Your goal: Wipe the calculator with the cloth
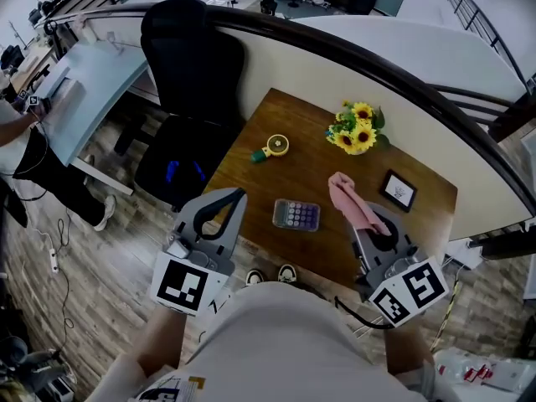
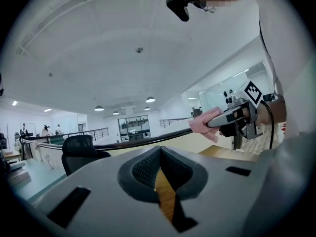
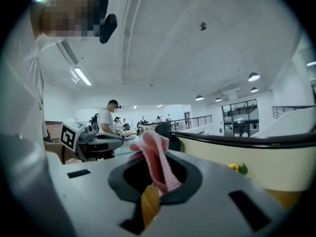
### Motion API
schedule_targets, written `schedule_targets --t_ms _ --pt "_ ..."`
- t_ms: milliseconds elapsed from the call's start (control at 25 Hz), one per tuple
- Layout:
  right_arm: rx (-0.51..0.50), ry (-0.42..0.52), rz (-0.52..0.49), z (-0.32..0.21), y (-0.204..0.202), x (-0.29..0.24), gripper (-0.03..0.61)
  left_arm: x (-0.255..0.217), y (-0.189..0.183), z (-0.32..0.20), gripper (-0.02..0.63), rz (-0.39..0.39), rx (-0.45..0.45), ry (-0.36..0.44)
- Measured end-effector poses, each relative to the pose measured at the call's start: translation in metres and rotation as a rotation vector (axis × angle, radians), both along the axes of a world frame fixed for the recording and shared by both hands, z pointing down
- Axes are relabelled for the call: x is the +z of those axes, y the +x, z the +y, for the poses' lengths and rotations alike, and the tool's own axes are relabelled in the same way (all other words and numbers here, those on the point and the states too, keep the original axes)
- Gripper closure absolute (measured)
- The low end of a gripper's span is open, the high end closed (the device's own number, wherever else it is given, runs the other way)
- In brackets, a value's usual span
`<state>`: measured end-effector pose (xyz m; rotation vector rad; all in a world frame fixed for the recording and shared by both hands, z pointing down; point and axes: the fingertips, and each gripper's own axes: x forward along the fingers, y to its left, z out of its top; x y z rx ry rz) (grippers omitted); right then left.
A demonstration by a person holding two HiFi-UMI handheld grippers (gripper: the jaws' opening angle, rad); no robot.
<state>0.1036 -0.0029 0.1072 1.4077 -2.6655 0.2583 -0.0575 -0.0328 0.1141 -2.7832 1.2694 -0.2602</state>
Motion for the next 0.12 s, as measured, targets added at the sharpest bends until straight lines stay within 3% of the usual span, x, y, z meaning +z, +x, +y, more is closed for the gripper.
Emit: schedule_targets --t_ms 120 --pt "0.007 -0.005 0.017 0.0020 0.0025 0.0024 0.551 -0.0011 0.0004 0.0003 0.611 0.001 0.003 0.000"
